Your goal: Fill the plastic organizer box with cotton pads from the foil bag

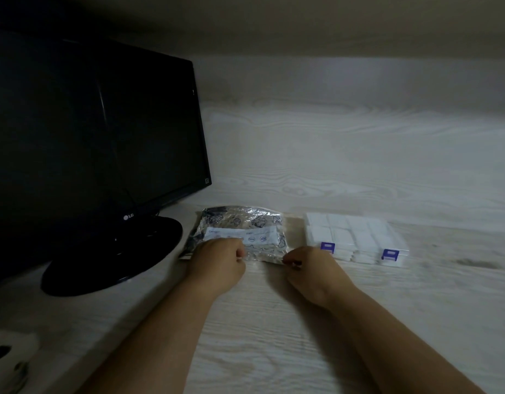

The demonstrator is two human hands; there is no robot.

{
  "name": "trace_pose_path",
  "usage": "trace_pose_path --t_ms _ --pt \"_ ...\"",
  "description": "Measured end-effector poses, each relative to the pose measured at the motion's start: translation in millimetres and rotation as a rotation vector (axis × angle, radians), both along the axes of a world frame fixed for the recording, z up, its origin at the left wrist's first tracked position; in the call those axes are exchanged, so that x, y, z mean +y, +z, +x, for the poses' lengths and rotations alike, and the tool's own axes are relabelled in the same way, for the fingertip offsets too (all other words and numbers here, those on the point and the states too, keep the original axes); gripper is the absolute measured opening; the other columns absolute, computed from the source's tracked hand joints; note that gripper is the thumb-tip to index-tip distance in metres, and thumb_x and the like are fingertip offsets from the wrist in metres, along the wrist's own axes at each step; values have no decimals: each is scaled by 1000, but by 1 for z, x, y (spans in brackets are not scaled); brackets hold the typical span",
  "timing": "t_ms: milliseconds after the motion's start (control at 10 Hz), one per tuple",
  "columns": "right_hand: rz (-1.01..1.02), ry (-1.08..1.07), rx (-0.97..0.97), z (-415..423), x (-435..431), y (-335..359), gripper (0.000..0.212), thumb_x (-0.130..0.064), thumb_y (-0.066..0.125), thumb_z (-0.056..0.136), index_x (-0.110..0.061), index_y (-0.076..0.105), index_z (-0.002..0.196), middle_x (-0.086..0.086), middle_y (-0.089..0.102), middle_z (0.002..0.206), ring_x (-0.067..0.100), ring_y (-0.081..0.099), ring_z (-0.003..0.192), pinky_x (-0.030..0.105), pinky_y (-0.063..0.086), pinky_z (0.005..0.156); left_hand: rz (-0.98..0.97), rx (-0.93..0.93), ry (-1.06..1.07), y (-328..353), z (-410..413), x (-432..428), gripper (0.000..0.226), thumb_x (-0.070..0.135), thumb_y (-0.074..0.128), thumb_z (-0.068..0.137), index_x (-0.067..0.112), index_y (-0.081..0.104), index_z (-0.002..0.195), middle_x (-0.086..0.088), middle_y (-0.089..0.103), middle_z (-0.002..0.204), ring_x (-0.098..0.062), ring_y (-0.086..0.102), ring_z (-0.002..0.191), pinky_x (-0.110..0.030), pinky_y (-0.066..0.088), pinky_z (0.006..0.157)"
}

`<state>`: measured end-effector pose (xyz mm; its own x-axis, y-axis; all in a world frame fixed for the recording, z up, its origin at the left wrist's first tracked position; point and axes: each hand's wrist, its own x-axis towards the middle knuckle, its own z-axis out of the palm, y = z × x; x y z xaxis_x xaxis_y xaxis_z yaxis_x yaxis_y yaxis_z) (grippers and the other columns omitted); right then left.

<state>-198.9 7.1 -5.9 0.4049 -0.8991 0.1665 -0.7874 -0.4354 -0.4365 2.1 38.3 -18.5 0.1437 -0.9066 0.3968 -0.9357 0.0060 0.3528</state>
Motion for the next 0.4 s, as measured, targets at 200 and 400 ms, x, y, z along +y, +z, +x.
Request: trace_pose_path --t_ms 200,400 --pt "-46 19 -24 -2 3 1 30 -11 55 83 -11 70 110 1 61 123 18 59 107 28 45 93 -61 -20 -86 -5 2 -3 8 23 65 78 27 69 83 7 68 94 -15 63 91 -25 47 76" --pt "-3 -88 -227 -9 7 2 32 -26 60 91 -23 65 123 -2 62 127 14 58 114 20 40 92 -131 365 -73 -5 -5 -4 15 29 73 81 37 61 81 9 67 104 -10 62 97 -29 50 85"
